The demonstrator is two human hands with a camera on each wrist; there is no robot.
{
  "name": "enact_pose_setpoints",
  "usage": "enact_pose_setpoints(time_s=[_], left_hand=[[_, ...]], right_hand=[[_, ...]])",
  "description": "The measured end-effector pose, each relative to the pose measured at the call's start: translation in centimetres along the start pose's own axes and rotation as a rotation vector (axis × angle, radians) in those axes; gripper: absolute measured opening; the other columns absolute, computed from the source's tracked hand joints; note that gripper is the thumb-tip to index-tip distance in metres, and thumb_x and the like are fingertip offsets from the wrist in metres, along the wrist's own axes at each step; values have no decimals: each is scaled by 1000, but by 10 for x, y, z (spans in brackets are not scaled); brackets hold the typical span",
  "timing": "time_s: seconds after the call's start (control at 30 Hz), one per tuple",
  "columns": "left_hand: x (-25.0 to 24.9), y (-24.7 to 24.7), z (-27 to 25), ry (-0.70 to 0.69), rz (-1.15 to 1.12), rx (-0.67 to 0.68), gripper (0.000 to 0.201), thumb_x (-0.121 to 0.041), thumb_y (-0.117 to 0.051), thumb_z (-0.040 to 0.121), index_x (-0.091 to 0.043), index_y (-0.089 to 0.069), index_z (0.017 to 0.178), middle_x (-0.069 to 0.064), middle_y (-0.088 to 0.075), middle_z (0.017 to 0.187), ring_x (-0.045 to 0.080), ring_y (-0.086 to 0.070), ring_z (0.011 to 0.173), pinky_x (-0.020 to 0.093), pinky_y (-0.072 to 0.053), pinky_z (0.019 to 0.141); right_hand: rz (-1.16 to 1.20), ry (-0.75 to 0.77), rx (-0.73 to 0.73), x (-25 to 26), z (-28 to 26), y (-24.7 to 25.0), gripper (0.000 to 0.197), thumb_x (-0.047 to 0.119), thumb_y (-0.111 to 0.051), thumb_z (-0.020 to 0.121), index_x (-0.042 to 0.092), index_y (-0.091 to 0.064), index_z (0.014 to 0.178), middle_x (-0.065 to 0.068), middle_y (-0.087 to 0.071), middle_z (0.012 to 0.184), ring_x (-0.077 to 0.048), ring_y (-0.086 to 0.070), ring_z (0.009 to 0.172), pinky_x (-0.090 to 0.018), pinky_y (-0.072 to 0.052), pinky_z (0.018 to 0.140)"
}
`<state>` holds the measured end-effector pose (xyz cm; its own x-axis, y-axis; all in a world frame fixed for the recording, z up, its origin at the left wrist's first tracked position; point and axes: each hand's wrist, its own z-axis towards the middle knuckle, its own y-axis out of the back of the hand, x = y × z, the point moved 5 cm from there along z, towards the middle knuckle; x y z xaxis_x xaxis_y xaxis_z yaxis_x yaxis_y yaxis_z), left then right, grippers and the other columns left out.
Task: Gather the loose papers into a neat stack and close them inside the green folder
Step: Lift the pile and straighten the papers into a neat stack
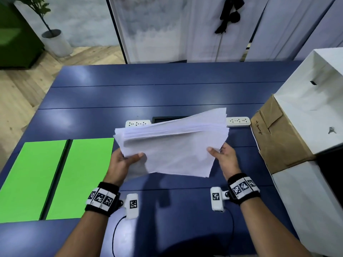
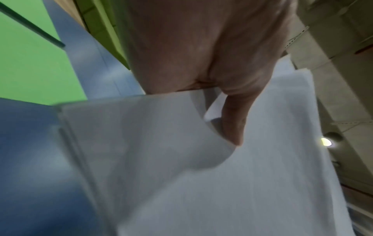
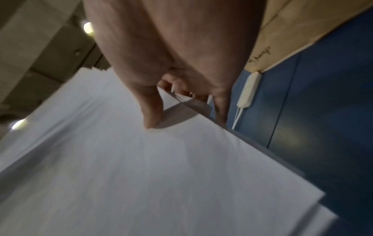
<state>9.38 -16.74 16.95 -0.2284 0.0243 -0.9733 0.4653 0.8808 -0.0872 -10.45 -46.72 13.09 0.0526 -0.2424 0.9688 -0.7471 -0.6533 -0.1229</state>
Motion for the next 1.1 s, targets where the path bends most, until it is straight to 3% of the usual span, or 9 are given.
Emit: enact_pose_setpoints(time_s=[0.13, 0.3, 0.5, 0.6, 0.7, 0.8, 0.9, 0.97, 1.1], left_hand=[[26, -5, -5, -50, -73, -78, 29, 13, -66, 83, -2, -71, 107, 4, -78, 95, 13, -71, 79, 28, -60, 74], [63, -15, -10, -35, 6, -122, 35, 15, -65, 84, -3, -68, 114, -8, -78, 94, 7, -71, 87, 21, -57, 85], [104, -13, -17, 17, 131, -123, 26, 19, -63, 83, 4, -68, 104, -9, -77, 83, -1, -67, 79, 13, -53, 77], [114, -11, -16, 68, 118, -148, 24, 21, -60, 84, 0, -65, 95, -2, -69, 79, -4, -63, 67, 10, -51, 66], [121, -7, -12, 79, 130, -121, 17, 16, -63, 84, 10, -64, 100, 6, -67, 87, -1, -64, 72, 12, -52, 70], [123, -3, -8, 77, 129, -81, 15, 7, -66, 88, 7, -67, 103, 8, -69, 94, 12, -64, 87, 22, -53, 82], [125, -4, -8, 113, 82, -64, 18, -1, -65, 92, -4, -70, 110, 7, -74, 104, 17, -68, 95, 29, -54, 89], [123, -5, -9, 137, 56, -86, 19, -1, -62, 93, -10, -71, 107, -1, -77, 98, 10, -71, 90, 21, -56, 81], [127, -3, -12, 149, 45, -82, 22, 2, -60, 94, -11, -69, 109, -4, -78, 96, 7, -72, 88, 19, -56, 79]], right_hand=[[-44, 96, -121, -9, -7, -4, 33, -10, -67, 88, 16, -68, 109, 12, -79, 96, -5, -73, 92, -19, -55, 82], [-95, 152, -268, -50, -14, -1, 36, -5, -67, 89, 29, -71, 103, 10, -77, 99, -14, -70, 96, -33, -54, 94], [-169, -28, -230, -103, -15, 2, 43, -5, -63, 90, 13, -59, 129, -4, -72, 118, -20, -69, 109, -42, -51, 105], [-238, -127, -140, -120, -10, 5, 58, 0, -68, 83, 17, -53, 137, 1, -70, 123, -17, -67, 114, -38, -50, 104], [-269, -199, -64, -132, -6, 9, 64, 3, -72, 75, 18, -53, 135, 0, -70, 124, -20, -66, 117, -39, -50, 103], [-327, -206, -76, -128, -2, 11, 43, 0, -69, 85, 12, -62, 125, -4, -73, 115, -27, -69, 111, -44, -53, 100], [-438, -78, -157, -105, -4, 8, 22, 4, -61, 94, 10, -70, 113, -2, -74, 100, -7, -71, 92, -21, -53, 84], [-445, 29, -201, -92, -7, 4, 15, 7, -59, 97, 13, -71, 105, -1, -73, 93, 6, -65, 80, -10, -50, 77], [-408, -27, -196, -101, -5, 5, 35, -1, -57, 92, 11, -67, 124, -3, -74, 109, -19, -68, 100, -29, -52, 91]])
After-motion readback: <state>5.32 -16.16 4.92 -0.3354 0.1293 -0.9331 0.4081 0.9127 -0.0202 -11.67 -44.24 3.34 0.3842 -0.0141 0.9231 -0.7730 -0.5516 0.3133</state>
